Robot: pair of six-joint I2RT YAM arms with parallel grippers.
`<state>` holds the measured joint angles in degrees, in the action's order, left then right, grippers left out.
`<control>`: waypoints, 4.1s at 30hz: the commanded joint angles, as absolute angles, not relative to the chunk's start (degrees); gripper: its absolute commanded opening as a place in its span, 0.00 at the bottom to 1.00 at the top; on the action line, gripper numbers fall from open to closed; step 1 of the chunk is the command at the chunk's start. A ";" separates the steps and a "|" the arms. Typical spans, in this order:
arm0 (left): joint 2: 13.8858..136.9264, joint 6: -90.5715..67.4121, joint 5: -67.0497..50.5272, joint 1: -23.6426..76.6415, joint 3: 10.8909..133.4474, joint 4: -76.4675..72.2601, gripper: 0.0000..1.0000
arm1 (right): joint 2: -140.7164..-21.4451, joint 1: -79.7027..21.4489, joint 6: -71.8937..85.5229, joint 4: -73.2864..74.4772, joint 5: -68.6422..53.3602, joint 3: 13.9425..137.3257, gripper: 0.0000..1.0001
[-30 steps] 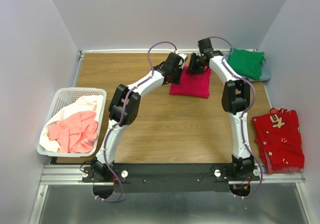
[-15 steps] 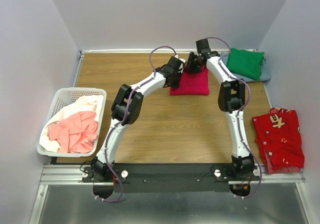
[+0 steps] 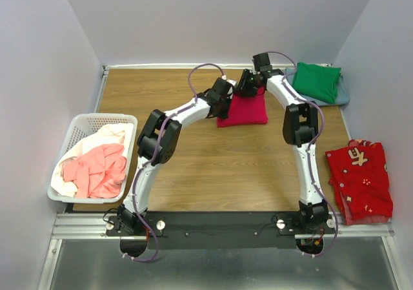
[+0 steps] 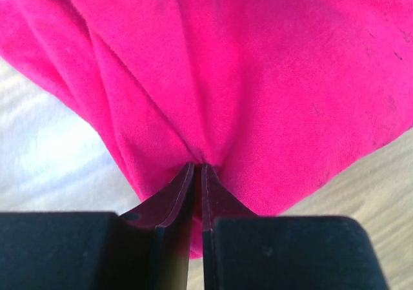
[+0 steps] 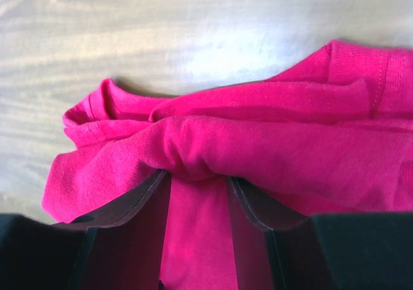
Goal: Fold and stack the t-shirts
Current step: Fold the tshirt, then neatly place the folded tshirt to the corner
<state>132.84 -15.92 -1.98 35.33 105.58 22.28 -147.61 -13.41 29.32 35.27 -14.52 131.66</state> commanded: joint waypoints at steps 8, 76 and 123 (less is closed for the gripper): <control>125.16 -19.16 -3.69 36.12 81.13 30.85 0.18 | -135.89 -15.12 27.86 33.14 -11.78 105.93 0.48; 133.78 -16.88 7.30 27.95 113.82 35.16 0.17 | -117.42 -16.17 24.96 35.95 -0.44 82.79 0.52; 90.62 -16.61 7.47 23.03 83.58 16.70 0.75 | -110.39 -12.39 25.93 9.06 -14.58 68.73 0.79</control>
